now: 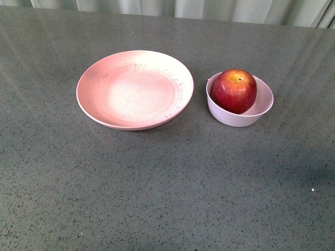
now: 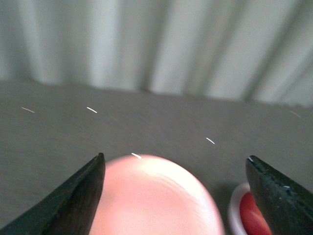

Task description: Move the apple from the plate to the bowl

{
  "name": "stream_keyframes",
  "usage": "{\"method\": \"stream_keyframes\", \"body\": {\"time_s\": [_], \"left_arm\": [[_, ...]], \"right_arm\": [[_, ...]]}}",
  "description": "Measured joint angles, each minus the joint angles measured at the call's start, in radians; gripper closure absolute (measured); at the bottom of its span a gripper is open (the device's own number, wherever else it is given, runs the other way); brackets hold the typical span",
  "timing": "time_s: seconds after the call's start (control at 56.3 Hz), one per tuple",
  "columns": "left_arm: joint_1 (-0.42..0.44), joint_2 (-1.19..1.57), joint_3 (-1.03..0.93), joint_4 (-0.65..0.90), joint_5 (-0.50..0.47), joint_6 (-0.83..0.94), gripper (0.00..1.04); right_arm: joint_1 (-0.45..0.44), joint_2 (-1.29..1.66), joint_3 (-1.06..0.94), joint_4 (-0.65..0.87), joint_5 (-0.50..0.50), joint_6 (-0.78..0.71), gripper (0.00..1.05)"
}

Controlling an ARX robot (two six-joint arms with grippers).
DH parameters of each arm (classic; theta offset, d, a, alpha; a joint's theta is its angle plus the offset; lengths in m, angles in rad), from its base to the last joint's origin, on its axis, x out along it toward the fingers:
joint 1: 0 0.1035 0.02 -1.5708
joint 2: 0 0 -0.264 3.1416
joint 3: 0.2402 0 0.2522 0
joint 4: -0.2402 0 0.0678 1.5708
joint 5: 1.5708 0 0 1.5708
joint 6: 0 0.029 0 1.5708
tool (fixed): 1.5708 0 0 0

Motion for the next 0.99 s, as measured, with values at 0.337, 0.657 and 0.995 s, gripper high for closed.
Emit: {"method": "stream_keyframes", "body": {"time_s": [0.337,0.657,0.995], "left_arm": [[0.217,-0.385,-0.425,0.105,0.006,0.146,0.96],[0.314,-0.661,-0.565,-0.033,0.112,0.153,1.03],[0.388,-0.815,-0.634,-0.117,0.178,0.155,1.03]], "right_arm": [[0.0,0.0,0.0,0.0,0.002,0.0,0.09],[0.0,0.0,0.0,0.0,0.003,0.0,0.09],[0.0,0.0,0.0,0.0,0.003,0.0,0.09]]}}
